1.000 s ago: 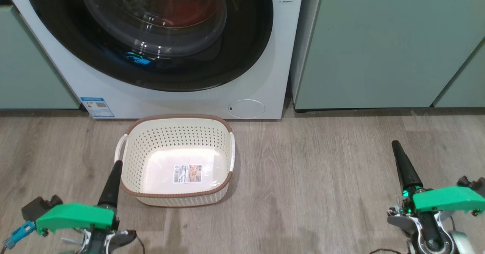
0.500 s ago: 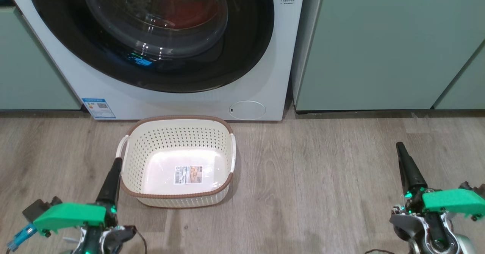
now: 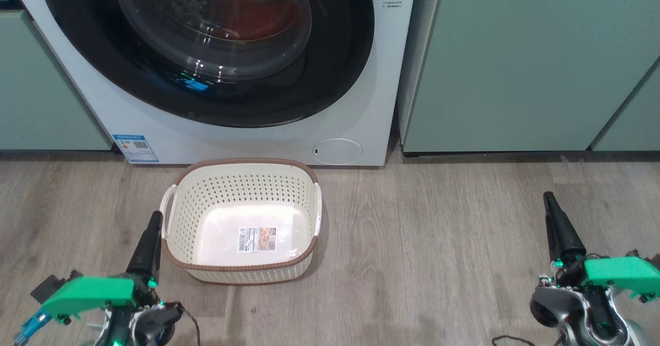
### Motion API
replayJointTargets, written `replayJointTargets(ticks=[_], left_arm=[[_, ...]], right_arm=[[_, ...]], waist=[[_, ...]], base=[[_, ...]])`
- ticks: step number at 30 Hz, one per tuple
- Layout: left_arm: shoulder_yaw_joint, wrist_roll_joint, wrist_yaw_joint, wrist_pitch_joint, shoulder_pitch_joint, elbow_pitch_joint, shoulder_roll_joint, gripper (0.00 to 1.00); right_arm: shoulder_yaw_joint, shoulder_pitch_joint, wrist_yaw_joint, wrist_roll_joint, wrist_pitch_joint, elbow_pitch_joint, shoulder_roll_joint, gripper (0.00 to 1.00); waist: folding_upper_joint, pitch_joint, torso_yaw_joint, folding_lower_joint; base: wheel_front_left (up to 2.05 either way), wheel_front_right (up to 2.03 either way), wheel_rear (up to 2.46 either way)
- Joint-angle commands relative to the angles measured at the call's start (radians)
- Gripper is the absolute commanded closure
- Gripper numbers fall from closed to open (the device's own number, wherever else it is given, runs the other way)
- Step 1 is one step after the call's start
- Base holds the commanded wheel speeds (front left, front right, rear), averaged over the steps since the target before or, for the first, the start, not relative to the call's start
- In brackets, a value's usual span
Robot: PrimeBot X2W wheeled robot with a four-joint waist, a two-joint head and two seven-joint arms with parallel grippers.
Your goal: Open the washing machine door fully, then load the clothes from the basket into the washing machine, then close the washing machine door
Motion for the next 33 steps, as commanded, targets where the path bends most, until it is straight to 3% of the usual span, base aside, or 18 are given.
replayJointTargets(ticks=[1, 33], left_arm=[[0.034, -0.008, -0.009, 0.005, -0.056, -0.030, 0.005, 1.00], [0.040, -0.003, -0.009, 0.010, -0.056, -0.029, 0.001, 1.00]], right_arm=[[0.017, -0.053, 0.000, 0.003, 0.009, -0.032, -0.013, 1.00], [0.007, -0.054, 0.000, -0.005, 0.017, -0.032, -0.007, 1.00]], waist=[[0.0000, 0.000, 0.000, 0.0000], [0.0000, 0.000, 0.000, 0.0000]], base=[[0.00, 0.00, 0.00], [0.00, 0.00, 0.00]])
